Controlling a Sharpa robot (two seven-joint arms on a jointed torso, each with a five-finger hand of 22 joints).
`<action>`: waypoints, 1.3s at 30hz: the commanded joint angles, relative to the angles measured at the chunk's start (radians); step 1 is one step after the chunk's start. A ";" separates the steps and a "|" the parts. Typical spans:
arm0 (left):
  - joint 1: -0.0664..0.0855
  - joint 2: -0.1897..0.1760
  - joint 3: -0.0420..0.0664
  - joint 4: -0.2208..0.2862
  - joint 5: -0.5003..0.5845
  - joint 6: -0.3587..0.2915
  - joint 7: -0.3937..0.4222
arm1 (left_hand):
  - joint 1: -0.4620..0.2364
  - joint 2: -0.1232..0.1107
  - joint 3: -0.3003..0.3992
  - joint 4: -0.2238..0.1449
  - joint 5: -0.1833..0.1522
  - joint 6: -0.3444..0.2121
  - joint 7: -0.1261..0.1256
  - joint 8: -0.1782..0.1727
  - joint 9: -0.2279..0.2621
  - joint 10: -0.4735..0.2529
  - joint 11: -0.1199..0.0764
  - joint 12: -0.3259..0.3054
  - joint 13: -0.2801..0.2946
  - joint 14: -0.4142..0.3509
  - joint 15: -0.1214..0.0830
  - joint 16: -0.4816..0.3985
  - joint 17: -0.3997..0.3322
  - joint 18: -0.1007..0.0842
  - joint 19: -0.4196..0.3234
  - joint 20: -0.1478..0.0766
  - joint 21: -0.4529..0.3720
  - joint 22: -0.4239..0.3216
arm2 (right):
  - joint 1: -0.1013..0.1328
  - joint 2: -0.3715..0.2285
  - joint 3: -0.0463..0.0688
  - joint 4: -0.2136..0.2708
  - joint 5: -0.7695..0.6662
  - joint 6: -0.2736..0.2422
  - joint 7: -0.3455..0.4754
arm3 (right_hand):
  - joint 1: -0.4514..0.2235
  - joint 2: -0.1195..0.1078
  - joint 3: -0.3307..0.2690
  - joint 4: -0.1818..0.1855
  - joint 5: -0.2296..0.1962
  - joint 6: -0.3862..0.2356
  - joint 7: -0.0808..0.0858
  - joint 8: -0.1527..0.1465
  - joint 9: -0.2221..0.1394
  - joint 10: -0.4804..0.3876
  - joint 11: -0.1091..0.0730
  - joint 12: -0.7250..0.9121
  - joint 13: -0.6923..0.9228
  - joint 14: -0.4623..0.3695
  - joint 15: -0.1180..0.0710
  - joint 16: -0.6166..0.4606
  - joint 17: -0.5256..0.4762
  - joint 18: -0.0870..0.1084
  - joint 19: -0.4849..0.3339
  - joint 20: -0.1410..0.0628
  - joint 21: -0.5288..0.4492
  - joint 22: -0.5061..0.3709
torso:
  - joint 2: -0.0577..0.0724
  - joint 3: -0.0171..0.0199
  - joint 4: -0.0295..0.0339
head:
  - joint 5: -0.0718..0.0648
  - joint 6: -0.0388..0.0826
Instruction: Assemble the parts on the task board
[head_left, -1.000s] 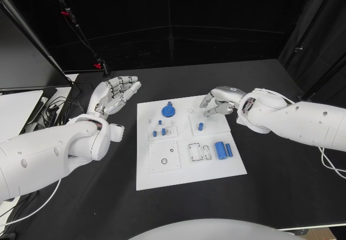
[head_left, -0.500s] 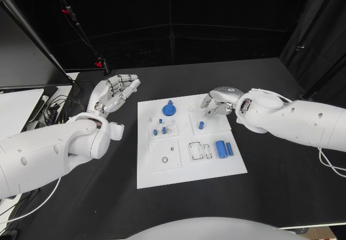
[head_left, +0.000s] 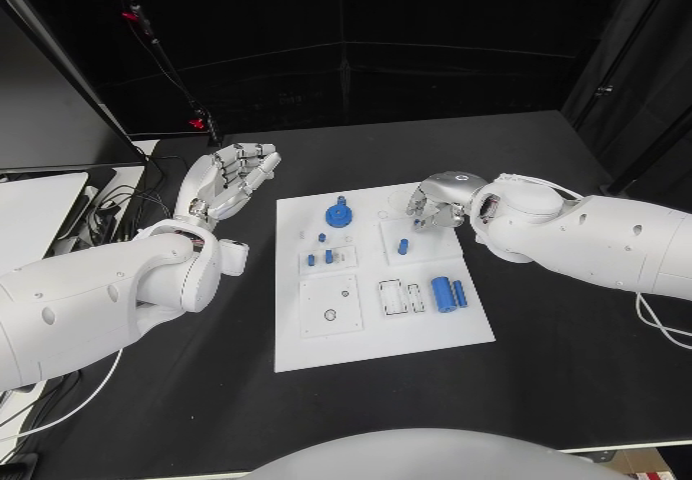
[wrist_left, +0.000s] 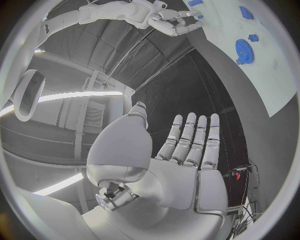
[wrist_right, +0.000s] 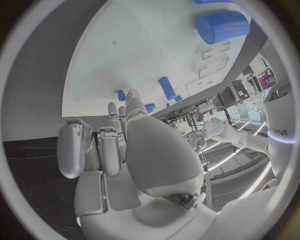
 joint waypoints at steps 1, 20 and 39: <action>0.001 0.000 0.001 -0.001 0.004 0.011 0.170 | -0.001 0.011 -0.003 -0.001 0.005 -0.009 0.116 0.007 0.000 -0.007 0.001 0.006 -0.001 -0.007 0.000 0.006 -0.003 -0.012 0.009 0.000 0.003 -0.002 | 0.001 0.003 0.001 -0.002 -0.031 0.036 -0.050 | 0.011 0.000 0.011 0.001 -0.004 0.003 -0.006 -0.003 0.000 0.014 0.000 -0.007 -0.001 0.082 0.006 -0.005 0.167 -0.008 0.006 0.005 -0.006 0.179 | 0.000 0.0008 -0.0001 | -0.002 0.000; 0.001 0.003 0.001 -0.008 0.004 0.012 0.162 | 0.010 0.031 -0.010 -0.001 0.021 -0.020 0.116 0.030 -0.002 -0.011 0.000 0.033 -0.003 -0.009 0.000 0.024 -0.020 -0.012 0.013 0.000 0.005 -0.012 | 0.000 0.021 0.001 -0.009 -0.034 0.076 -0.061 | 0.028 0.002 0.041 0.029 -0.004 0.067 -0.020 0.014 0.008 0.108 -0.029 -0.036 -0.004 0.083 -0.017 -0.005 0.168 -0.008 0.007 -0.013 -0.006 0.178 | -0.001 0.0007 0.0008 | -0.003 -0.003; 0.001 0.003 0.001 -0.013 0.004 0.017 0.156 | 0.020 0.045 -0.017 -0.002 0.035 -0.025 0.116 0.047 -0.005 -0.017 0.000 0.050 -0.005 -0.008 -0.001 0.039 -0.034 -0.011 0.017 0.000 0.006 -0.019 | -0.003 0.023 0.001 0.001 -0.086 0.096 -0.097 | 0.062 -0.004 0.077 0.063 -0.004 0.176 -0.033 0.044 0.016 0.224 -0.060 -0.095 -0.004 0.082 -0.045 -0.009 0.159 -0.009 0.010 -0.043 -0.006 0.179 | -0.001 0.0015 -0.0003 | -0.004 -0.005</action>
